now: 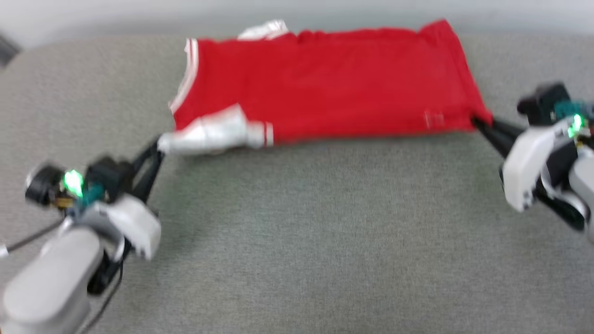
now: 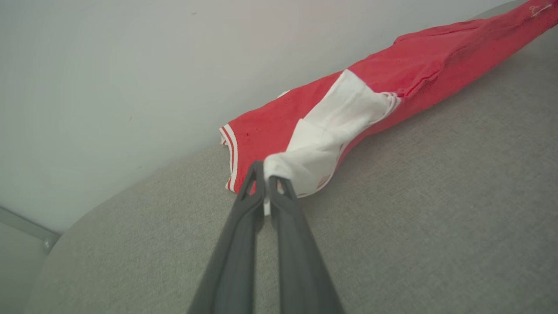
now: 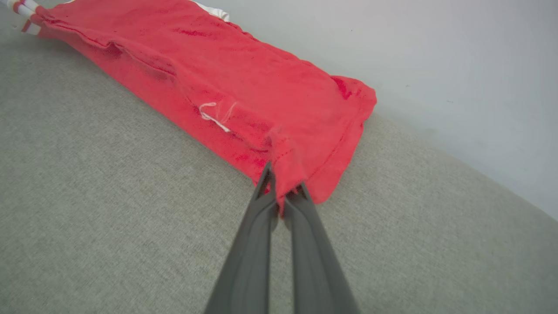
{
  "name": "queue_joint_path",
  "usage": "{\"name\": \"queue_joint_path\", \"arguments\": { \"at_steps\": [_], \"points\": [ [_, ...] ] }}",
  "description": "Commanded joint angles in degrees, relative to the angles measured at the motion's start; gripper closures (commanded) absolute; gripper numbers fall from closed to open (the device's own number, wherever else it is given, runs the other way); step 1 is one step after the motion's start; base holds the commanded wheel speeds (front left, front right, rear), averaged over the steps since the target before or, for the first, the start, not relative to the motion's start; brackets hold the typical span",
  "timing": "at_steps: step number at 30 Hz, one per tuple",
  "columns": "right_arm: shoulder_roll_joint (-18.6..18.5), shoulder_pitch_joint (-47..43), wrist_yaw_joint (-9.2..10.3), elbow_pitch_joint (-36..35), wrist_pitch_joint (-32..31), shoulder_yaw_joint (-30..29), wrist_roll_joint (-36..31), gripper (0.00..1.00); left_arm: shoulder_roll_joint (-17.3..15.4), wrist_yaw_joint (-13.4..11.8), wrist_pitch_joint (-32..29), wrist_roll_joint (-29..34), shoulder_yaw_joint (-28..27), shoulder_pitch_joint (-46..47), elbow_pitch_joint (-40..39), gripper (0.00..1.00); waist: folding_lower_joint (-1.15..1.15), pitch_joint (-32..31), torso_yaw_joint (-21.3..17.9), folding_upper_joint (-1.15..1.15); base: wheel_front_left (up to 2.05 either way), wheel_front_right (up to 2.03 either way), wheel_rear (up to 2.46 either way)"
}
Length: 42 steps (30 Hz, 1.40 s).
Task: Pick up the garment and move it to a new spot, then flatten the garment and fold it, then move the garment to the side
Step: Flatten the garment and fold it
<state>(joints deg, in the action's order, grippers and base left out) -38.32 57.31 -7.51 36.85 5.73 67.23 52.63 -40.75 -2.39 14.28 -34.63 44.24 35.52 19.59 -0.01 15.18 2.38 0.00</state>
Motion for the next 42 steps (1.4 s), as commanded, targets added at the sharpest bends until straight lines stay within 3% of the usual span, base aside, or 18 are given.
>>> {"name": "queue_joint_path", "arguments": {
  "at_steps": [1, 12, 25, 32, 42],
  "points": [
    [-1.42, -2.33, 0.04, -1.15, -0.28, 0.63, 1.0, 1.0, -0.91, -0.56, -0.69, -0.62, 0.5, -2.43, -1.52, 1.0, 0.01, -2.59, 0.76, 0.0, 0.0, 0.0, 0.0],
    [-9.67, -18.55, 0.04, -9.61, -1.05, 2.59, 5.41, 1.0, -6.09, -5.46, -5.32, -4.59, 5.79, -22.37, -13.09, 1.0, 0.01, -10.16, 1.64, 0.0, 0.0, 0.0, 0.0],
    [-16.18, -36.05, 0.05, -17.36, -3.99, -0.89, 8.56, 1.0, -9.13, -7.62, -8.99, -8.74, 10.61, -35.61, -19.33, 1.0, 0.01, -16.85, 1.83, 0.0, 0.0, 0.0, 0.0],
    [-17.24, -43.66, 0.05, -19.18, -5.27, -5.87, 8.98, 1.0, -10.18, -7.65, -9.83, -9.32, 12.19, -38.52, -20.0, 1.0, 0.01, -17.68, 1.67, 0.0, 0.0, 0.0, 0.0],
    [-13.66, -47.92, 0.05, -20.1, -6.71, -14.98, 6.73, 1.0, -9.79, -5.81, -9.79, -6.69, 10.79, -31.37, -17.41, 1.0, 0.01, -17.46, 1.86, 0.0, 0.0, 0.0, 0.0]
  ]
}}
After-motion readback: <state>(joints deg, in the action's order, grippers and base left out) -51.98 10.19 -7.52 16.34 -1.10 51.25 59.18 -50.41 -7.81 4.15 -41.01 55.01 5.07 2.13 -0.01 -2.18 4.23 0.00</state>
